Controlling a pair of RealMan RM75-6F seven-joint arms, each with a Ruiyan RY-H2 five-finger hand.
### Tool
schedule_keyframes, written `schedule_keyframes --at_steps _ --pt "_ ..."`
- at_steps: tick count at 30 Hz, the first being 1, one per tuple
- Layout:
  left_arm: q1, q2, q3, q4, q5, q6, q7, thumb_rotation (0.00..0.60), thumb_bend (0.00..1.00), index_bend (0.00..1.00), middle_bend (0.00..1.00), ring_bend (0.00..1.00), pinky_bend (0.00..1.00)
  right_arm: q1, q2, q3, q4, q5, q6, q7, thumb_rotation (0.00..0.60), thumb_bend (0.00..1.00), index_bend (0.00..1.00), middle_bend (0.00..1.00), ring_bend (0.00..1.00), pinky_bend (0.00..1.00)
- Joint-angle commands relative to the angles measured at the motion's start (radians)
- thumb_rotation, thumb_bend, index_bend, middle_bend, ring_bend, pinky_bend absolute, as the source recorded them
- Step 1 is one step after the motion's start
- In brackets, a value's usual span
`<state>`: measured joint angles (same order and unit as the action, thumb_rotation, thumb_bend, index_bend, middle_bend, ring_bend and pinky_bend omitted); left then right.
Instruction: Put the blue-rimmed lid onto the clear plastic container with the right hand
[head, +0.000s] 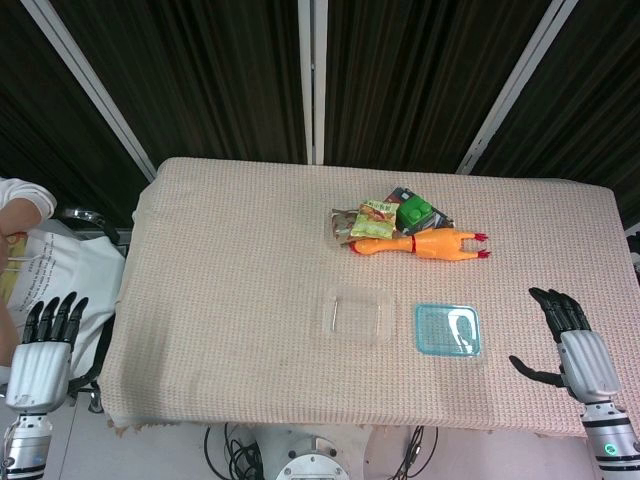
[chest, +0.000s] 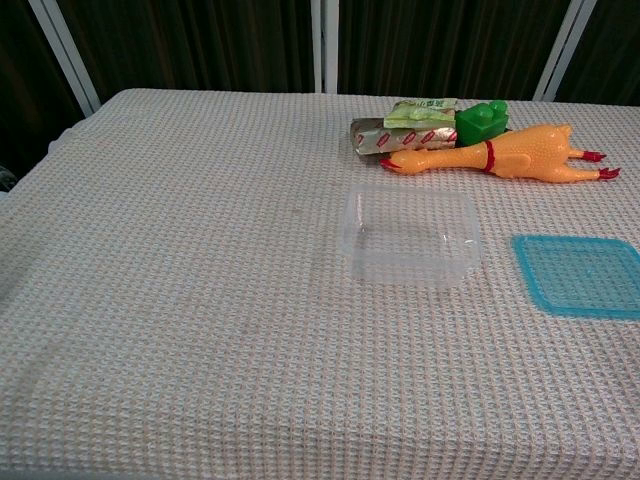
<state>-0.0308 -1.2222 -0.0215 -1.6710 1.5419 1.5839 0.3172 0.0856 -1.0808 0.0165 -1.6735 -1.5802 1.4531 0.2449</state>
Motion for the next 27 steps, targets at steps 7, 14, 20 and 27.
schedule_keyframes --at_steps 7,14,20,27 --pt "-0.002 -0.003 0.001 -0.007 0.007 -0.004 0.010 0.600 0.04 0.06 0.02 0.00 0.00 0.031 -0.007 -0.010 -0.009 -0.041 -0.033 -0.009 0.600 0.11 0.00 0.09 0.00 0.00" --pt "0.004 -0.004 0.005 -0.012 0.024 0.009 0.016 0.600 0.04 0.06 0.02 0.00 0.00 0.142 -0.061 -0.017 -0.036 -0.103 -0.181 -0.055 0.600 0.08 0.00 0.06 0.00 0.00" --pt "0.016 -0.006 0.010 -0.004 0.031 0.026 0.002 0.600 0.04 0.06 0.02 0.00 0.00 0.273 -0.200 0.027 -0.022 -0.039 -0.373 -0.129 0.600 0.00 0.00 0.00 0.00 0.00" --pt "0.023 -0.008 0.010 0.012 0.034 0.033 -0.022 0.600 0.04 0.06 0.02 0.00 0.00 0.382 -0.415 0.096 0.093 0.040 -0.464 -0.235 0.600 0.00 0.00 0.00 0.00 0.00"
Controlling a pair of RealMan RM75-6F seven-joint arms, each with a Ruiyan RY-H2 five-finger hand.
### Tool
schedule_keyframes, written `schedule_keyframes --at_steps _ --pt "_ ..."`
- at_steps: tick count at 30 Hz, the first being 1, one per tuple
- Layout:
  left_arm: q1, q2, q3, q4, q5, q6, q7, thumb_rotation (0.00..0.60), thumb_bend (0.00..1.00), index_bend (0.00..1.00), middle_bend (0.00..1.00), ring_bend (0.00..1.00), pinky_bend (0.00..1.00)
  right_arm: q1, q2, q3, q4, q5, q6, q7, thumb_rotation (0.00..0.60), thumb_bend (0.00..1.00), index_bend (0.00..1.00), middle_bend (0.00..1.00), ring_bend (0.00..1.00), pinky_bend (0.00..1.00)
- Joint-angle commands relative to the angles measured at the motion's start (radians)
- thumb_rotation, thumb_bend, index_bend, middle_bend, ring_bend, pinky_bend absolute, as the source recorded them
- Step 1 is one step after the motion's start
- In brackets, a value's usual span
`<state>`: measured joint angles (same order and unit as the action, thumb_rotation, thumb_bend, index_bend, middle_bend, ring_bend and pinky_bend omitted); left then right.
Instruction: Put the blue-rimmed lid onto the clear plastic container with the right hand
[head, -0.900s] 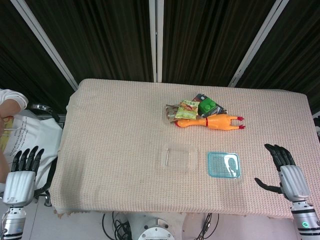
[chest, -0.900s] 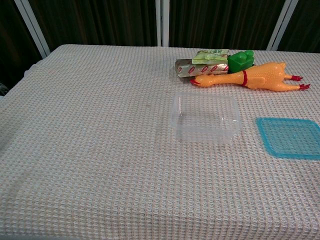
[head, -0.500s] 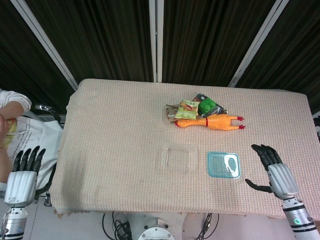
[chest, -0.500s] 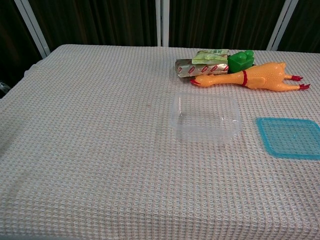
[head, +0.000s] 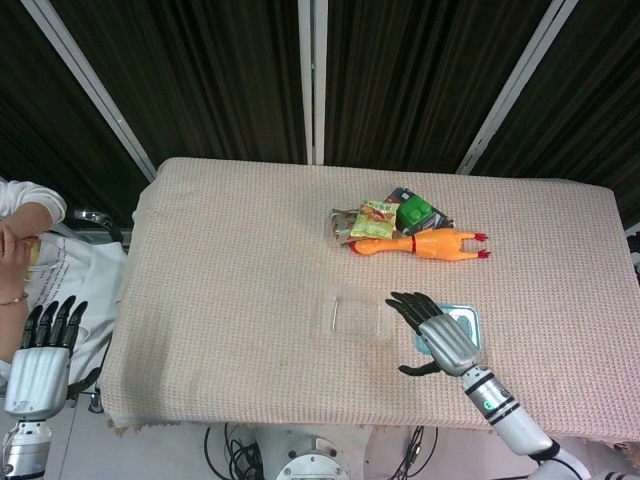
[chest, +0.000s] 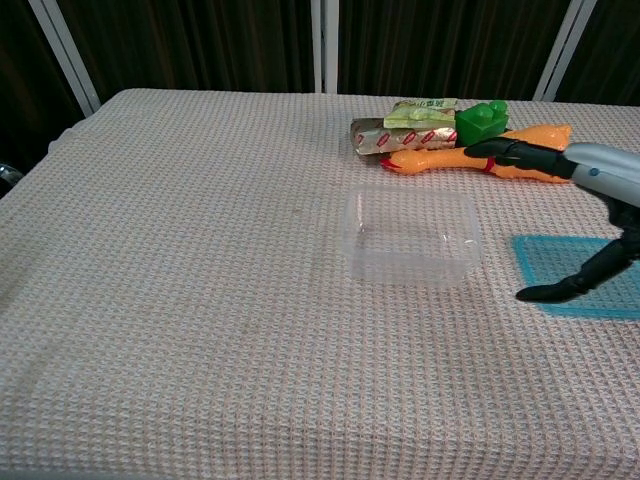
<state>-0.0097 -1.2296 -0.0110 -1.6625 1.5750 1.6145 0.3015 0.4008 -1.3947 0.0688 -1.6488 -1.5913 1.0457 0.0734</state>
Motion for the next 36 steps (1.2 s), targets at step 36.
schedule_keyframes --at_steps 36 --pt "-0.003 -0.016 -0.001 0.016 0.014 -0.016 -0.011 0.600 0.04 0.06 0.02 0.00 0.00 0.024 0.188 -0.058 0.014 0.299 -0.124 -0.121 0.600 0.00 0.00 0.09 0.00 0.00"
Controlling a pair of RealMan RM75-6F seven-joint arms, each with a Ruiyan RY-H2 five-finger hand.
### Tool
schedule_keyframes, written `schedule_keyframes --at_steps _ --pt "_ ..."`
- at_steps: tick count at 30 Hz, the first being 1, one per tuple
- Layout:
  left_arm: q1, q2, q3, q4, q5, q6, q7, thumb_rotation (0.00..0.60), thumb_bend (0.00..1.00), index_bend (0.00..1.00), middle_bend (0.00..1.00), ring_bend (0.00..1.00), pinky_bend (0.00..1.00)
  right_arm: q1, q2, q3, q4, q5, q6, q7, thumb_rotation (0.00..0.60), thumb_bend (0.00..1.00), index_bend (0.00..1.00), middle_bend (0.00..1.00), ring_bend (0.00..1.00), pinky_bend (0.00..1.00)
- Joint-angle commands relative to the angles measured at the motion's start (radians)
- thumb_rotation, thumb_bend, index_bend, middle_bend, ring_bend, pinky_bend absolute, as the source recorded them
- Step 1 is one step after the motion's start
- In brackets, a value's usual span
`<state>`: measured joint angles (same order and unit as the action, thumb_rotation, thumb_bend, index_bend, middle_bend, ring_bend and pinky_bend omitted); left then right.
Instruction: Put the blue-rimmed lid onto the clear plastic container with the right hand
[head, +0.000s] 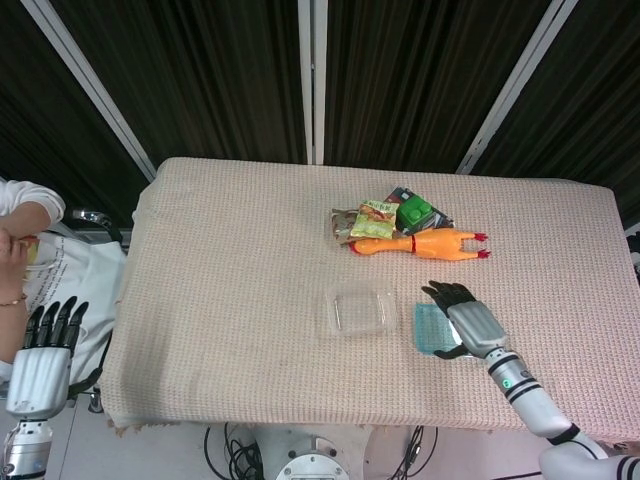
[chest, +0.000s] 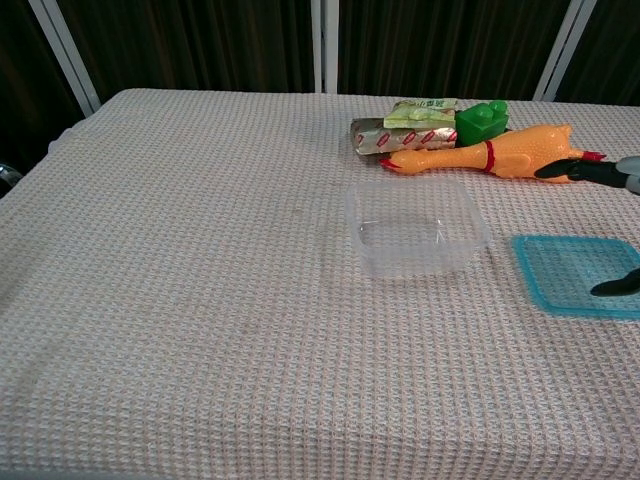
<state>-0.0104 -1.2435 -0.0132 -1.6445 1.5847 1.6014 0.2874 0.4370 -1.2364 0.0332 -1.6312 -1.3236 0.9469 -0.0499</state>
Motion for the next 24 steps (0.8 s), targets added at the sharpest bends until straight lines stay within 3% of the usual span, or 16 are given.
schedule_keyframes --at_steps 1,24 --pt "-0.003 -0.002 0.003 -0.004 0.007 -0.002 0.006 0.600 0.04 0.06 0.02 0.00 0.00 -0.009 0.030 -0.026 0.003 0.039 -0.038 -0.004 0.600 0.00 0.00 0.10 0.00 0.00" --pt "0.006 -0.002 0.004 -0.022 0.010 0.005 0.034 0.600 0.04 0.06 0.02 0.00 0.00 0.031 -0.063 -0.027 0.137 0.080 -0.116 -0.009 0.600 0.00 0.00 0.11 0.00 0.00"
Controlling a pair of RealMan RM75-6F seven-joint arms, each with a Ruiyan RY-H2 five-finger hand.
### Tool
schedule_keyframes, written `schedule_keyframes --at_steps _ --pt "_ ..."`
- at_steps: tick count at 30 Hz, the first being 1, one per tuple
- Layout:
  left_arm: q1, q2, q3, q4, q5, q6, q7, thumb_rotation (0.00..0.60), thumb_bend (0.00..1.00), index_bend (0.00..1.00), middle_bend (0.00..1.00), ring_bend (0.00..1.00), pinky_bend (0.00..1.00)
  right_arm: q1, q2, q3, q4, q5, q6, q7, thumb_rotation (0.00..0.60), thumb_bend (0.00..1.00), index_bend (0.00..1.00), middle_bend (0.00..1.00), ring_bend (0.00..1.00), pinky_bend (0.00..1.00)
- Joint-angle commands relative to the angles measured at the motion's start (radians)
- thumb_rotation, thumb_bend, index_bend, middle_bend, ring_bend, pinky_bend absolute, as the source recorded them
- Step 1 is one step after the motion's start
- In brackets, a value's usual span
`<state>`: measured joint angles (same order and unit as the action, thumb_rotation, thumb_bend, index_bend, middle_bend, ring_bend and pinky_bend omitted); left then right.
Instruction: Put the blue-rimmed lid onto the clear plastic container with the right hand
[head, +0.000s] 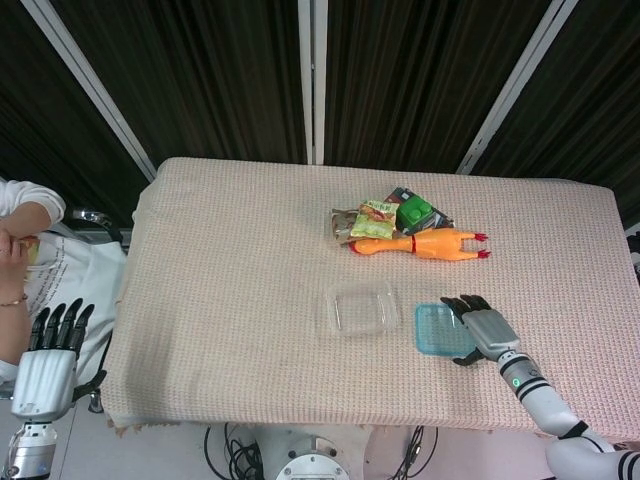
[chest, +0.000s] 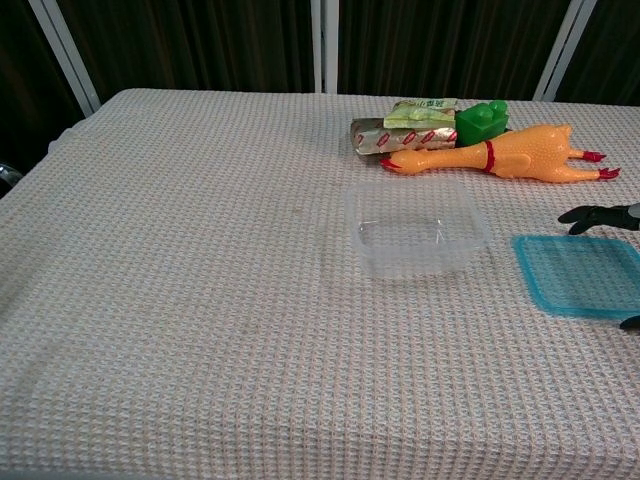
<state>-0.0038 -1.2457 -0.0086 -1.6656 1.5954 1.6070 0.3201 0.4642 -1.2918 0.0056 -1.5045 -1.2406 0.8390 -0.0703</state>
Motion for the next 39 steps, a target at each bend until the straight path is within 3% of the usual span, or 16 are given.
schedule_keyframes --at_steps 1,8,14,21,25,31,36,39 --pt "-0.001 0.000 -0.001 -0.001 0.000 -0.001 0.002 0.600 0.04 0.06 0.02 0.00 0.00 0.006 -0.010 0.001 0.016 -0.004 -0.010 0.015 0.600 0.00 0.00 0.11 0.00 0.00" --pt "0.001 -0.002 -0.002 -0.001 -0.004 -0.001 0.002 0.600 0.04 0.06 0.02 0.00 0.00 0.002 -0.033 0.005 0.052 -0.041 0.014 0.057 0.600 0.02 0.00 0.20 0.00 0.00" --pt "0.001 -0.002 -0.003 -0.003 -0.004 -0.002 0.007 0.600 0.04 0.06 0.02 0.00 0.00 -0.031 -0.022 0.008 0.059 -0.115 0.114 0.117 0.600 0.08 0.11 0.35 0.03 0.00" --pt "0.001 -0.002 -0.003 -0.010 -0.014 -0.009 0.017 0.600 0.04 0.06 0.02 0.00 0.00 -0.046 0.127 0.002 -0.056 -0.230 0.203 0.208 0.600 0.09 0.13 0.36 0.04 0.00" --pt "0.000 -0.003 -0.004 -0.016 -0.012 -0.008 0.026 0.600 0.04 0.06 0.02 0.00 0.00 0.000 0.225 0.020 -0.164 -0.262 0.170 0.215 0.600 0.09 0.12 0.35 0.04 0.00" --pt "0.003 -0.008 -0.002 -0.021 -0.006 -0.003 0.036 0.600 0.04 0.06 0.02 0.00 0.00 0.148 0.239 0.102 -0.268 -0.213 0.013 0.136 0.600 0.09 0.11 0.33 0.03 0.00" --pt "0.003 -0.010 -0.003 -0.019 -0.007 -0.003 0.033 0.600 0.04 0.06 0.02 0.00 0.00 0.270 0.148 0.159 -0.274 -0.077 -0.110 0.003 0.600 0.09 0.08 0.31 0.02 0.00" --pt "0.003 -0.008 -0.005 -0.011 -0.014 -0.007 0.020 0.600 0.04 0.06 0.02 0.00 0.00 0.334 0.075 0.172 -0.254 0.067 -0.149 -0.106 0.600 0.09 0.05 0.30 0.01 0.00"
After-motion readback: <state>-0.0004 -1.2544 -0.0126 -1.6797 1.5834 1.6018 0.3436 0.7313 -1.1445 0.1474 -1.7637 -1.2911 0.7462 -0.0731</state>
